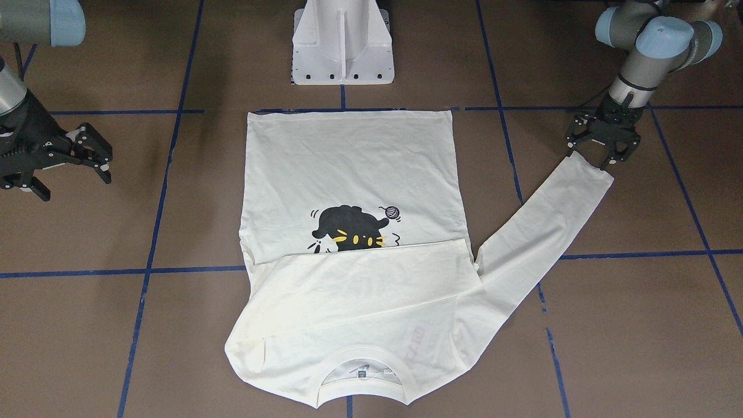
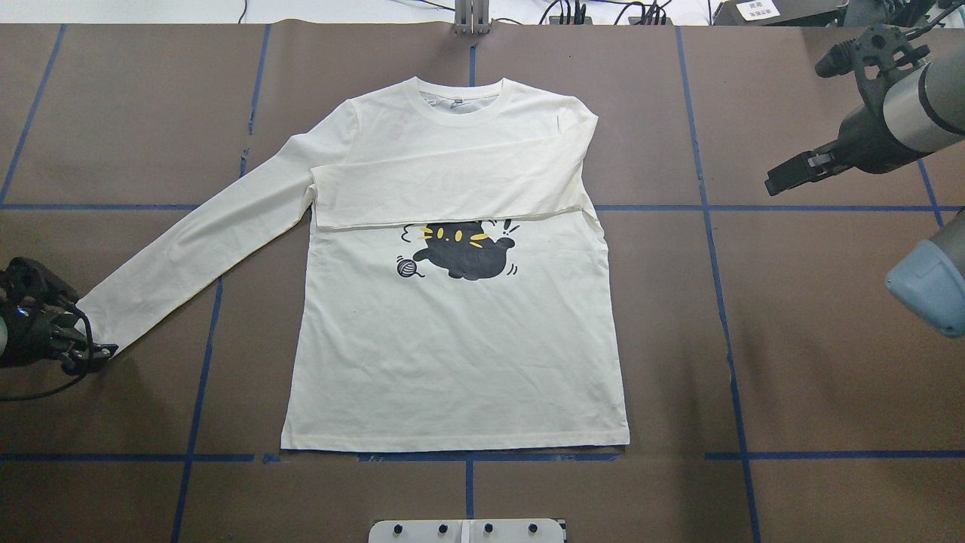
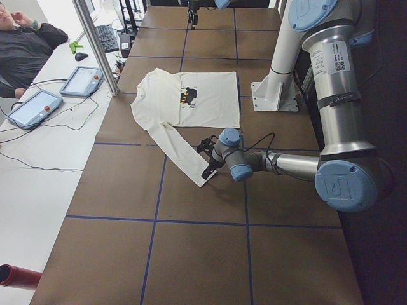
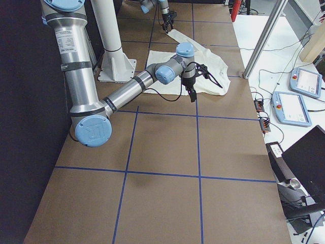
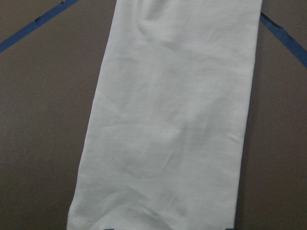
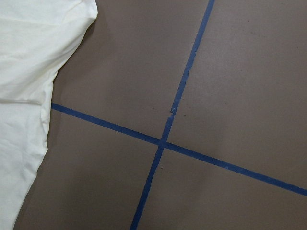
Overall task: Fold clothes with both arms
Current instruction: 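Lower the left gripper onto the cuff of the other sleeve and grasp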
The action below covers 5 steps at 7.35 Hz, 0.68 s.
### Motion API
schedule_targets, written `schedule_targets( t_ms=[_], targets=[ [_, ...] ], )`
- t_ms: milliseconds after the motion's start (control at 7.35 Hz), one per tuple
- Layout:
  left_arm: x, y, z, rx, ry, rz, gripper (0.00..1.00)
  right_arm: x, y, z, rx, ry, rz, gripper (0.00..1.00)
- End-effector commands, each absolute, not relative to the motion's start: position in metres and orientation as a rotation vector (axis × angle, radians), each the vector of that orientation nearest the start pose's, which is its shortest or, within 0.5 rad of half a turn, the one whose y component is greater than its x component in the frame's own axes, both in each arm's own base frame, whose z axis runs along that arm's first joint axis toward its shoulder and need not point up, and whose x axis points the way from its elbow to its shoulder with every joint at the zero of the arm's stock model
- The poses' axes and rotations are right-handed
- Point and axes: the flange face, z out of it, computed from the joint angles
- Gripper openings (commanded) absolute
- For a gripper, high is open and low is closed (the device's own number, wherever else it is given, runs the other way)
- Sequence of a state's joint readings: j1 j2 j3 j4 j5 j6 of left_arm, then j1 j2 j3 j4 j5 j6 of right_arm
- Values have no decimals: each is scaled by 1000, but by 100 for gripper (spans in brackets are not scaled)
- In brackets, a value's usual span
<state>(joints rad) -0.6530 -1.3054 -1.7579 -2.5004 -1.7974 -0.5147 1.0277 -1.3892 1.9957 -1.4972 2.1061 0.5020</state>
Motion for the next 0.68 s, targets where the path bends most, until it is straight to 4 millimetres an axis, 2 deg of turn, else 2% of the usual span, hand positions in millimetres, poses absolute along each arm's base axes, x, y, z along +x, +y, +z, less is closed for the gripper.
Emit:
schedule_targets(
  t_ms=[0,272,408,544],
  targets=[
    [269,-339,592,501,729,487,82,-204,-497,360,319,-778,-220,100],
    [273,-337,591,500,734,495,81,-204,-497,360,319,-778,-220,100],
    [272,-337,592,500,732,494,59,-204,-497,360,319,-778,-220,100],
    [271,-336,592,498,732,495,20,-204,-497,360,318,-778,-218,100]
  ],
)
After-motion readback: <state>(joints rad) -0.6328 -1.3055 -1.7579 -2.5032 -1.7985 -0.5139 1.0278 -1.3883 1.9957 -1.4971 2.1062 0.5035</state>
